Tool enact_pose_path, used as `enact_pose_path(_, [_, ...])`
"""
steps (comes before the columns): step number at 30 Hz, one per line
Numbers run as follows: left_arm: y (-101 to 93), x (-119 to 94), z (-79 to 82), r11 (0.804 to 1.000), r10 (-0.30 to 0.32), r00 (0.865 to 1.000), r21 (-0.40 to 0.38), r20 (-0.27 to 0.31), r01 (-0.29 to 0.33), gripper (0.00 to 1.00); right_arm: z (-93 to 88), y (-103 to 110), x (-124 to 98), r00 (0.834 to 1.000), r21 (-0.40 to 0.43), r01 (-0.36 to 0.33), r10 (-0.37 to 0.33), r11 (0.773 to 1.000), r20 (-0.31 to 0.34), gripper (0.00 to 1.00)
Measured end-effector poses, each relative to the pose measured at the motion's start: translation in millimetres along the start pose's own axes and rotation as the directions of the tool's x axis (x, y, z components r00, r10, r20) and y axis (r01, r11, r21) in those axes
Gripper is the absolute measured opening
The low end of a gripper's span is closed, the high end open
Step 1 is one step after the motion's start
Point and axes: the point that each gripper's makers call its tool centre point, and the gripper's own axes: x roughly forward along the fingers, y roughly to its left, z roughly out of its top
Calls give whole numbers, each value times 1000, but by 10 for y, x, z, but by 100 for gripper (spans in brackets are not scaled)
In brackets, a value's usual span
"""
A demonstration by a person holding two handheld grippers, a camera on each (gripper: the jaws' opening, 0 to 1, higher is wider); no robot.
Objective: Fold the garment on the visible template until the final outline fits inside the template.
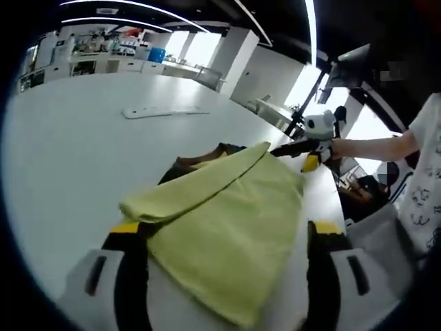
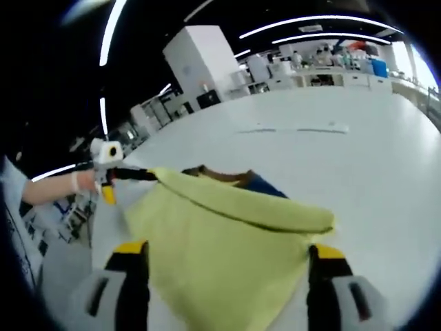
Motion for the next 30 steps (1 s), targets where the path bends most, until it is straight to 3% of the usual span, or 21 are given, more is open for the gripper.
enact_pose_path(8, [138,154,164,1000,14,999,-4,42,-14,93,228,-44,128,999,7,-12,12,1000,42,95])
enact_pose_path(14, [287,168,326,996,62,992,-67,114,-55,92,357,-101,259,998,-6,-7,7,1000,64,94])
enact_pose_path(20, [470,129,307,990,102,987,-107,121,-89,92,459,-186,328,995,12,20,-21,1000,100,92])
enact_pose_path(26, [492,110,321,989,105,986,-118,132,-90,90,584,-192,366,991,34,16,-20,999,135,91])
enact_pose_path(30, [461,116,330,990,95,986,-121,136,-79,90,685,-92,391,988,53,-44,36,998,150,87])
